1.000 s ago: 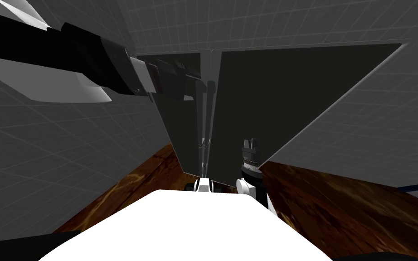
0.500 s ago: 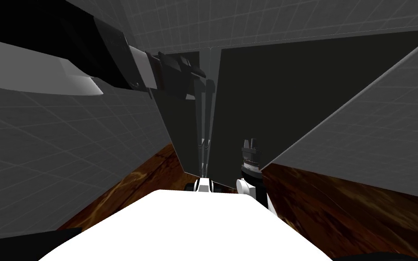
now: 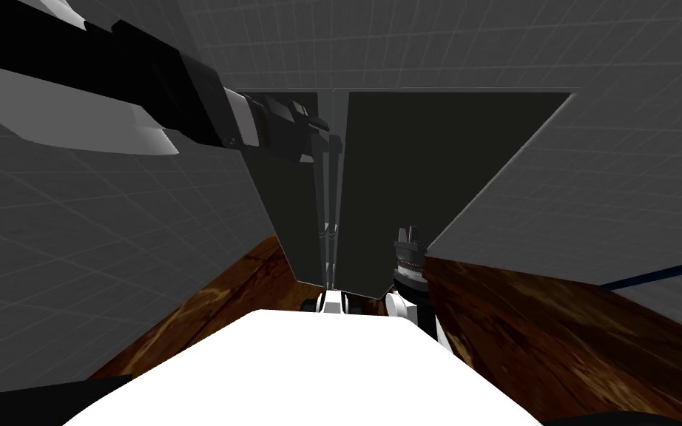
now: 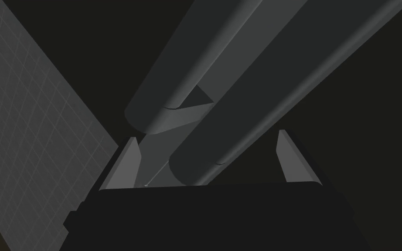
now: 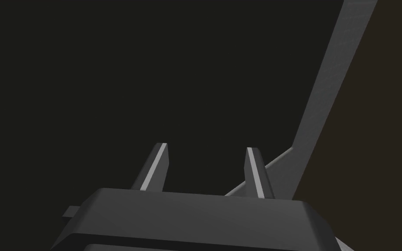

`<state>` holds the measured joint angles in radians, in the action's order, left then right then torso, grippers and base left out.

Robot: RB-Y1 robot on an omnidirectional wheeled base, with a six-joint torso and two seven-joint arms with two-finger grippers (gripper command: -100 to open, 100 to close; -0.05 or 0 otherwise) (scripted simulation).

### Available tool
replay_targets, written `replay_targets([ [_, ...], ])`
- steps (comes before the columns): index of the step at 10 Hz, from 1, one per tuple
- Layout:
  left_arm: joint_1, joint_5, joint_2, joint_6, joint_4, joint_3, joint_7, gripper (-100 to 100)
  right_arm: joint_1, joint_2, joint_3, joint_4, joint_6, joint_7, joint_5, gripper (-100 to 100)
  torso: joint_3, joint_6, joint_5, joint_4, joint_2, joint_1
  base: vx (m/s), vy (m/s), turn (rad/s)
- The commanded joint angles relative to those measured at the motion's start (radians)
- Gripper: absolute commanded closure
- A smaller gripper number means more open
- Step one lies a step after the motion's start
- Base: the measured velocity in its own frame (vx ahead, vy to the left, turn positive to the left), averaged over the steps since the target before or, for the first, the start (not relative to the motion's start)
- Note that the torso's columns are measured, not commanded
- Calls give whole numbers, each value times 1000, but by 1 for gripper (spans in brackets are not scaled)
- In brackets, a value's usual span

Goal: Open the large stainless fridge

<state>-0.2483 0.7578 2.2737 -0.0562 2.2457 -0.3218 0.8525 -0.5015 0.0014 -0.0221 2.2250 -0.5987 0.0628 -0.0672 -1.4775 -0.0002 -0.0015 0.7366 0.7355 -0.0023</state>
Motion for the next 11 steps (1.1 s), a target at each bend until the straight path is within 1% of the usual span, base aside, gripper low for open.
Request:
replay_targets([
  [1,8,1,21,16,-55,34,-5,-100,0,0,0,0,0,0,0,0,0,1,1,0,0,1,-76,1,-117],
  [3,50,-12,32,22,-118,65,-21,-100,0,0,0,0,0,0,0,0,1,1,2,1,1,3,-108,-8,-261],
  [4,50,-12,32,22,-128,65,-21,-100,0,0,0,0,0,0,0,0,2,1,1,1,4,1,-105,-7,-214],
  [5,50,-12,32,22,-128,65,-21,-100,0,0,0,0,0,0,0,0,2,0,1,1,2,1,-41,-1,-16],
  [6,71,-19,37,25,-164,81,-29,-100,0,0,0,0,0,0,0,0,0,0,1,1,0,2,-60,-11,-249],
  [7,92,-25,42,28,-197,96,-36,-100,0,0,0,0,0,0,0,0,0,1,1,0,0,2,-130,-27,-414],
  [8,92,-25,42,28,-200,96,-36,-100,0,0,0,0,0,0,0,0,2,1,1,1,4,1,-106,-15,-124],
  [9,113,-31,48,30,-237,112,-44,-100,0,0,0,0,0,0,0,0,3,0,1,2,4,1,-85,-25,-230],
  [11,155,-44,59,36,-308,143,-60,-100,0,0,0,0,0,0,0,0,1,2,0,0,2,0,-153,-39,-387],
])
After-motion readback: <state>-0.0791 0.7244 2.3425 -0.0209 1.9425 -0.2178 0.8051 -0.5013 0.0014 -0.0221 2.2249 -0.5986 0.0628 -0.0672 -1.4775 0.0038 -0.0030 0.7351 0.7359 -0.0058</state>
